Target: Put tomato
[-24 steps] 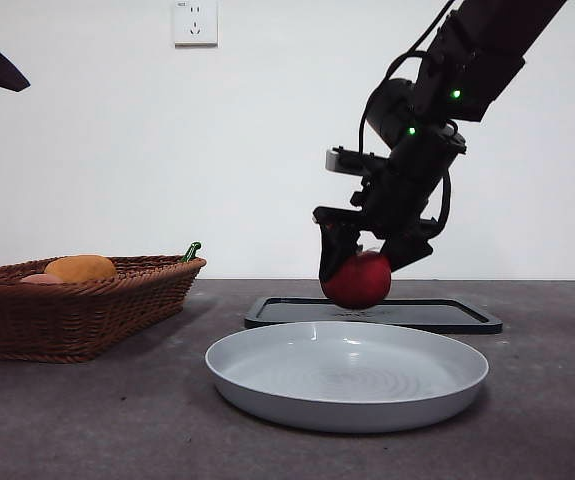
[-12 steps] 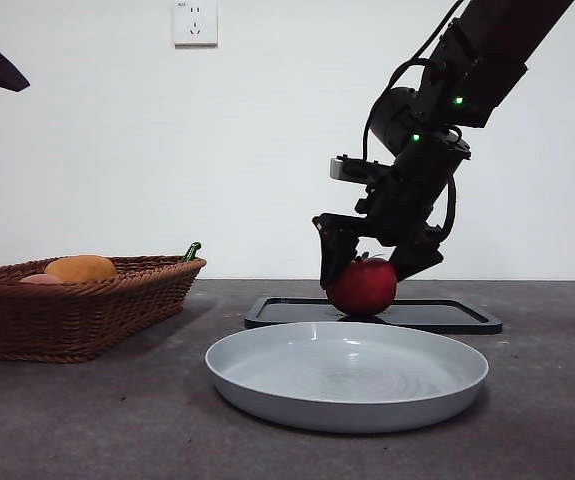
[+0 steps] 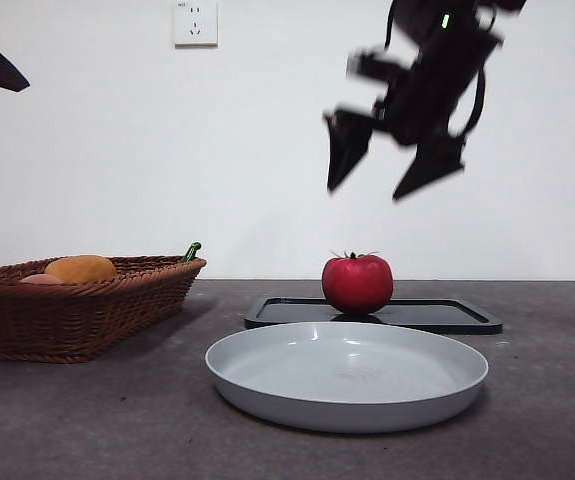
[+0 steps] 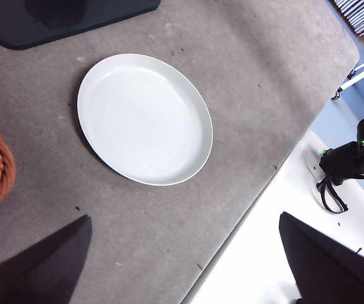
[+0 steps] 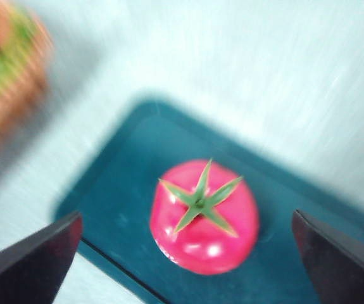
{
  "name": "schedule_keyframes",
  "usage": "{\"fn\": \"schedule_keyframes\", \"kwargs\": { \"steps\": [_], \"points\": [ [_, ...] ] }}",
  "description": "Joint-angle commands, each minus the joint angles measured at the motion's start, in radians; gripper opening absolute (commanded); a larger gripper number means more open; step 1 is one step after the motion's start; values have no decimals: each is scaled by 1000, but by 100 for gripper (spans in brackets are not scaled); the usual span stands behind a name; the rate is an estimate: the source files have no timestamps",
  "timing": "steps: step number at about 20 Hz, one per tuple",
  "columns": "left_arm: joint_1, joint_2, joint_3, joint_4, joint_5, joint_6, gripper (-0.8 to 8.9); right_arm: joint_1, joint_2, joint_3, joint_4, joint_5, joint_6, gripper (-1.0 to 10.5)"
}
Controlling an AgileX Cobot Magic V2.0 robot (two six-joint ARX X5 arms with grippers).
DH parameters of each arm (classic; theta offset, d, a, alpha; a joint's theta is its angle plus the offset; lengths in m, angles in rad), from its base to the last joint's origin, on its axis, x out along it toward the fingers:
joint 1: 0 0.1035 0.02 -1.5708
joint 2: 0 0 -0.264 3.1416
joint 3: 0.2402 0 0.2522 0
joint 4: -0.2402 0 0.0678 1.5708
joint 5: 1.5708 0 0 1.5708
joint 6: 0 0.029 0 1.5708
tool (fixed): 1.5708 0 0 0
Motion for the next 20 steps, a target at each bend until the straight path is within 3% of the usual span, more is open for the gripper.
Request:
{"fn": "schedule_keyframes", "kwargs": {
  "steps": [1,9,15,20],
  "points": [
    [-4,6,20,4,5,11,468,13,-114,25,-53,-12,-5,530],
    [-4,6,20,6,5,11,467,59,-513,8,-466,-20,-13,529],
    [-4,6,20,6,5,11,467,123,-766,-227,-511,-128,2,456],
    [-5,6,20,5,5,10,467,171,-909,-450,-519,-137,18,455]
  ]
}}
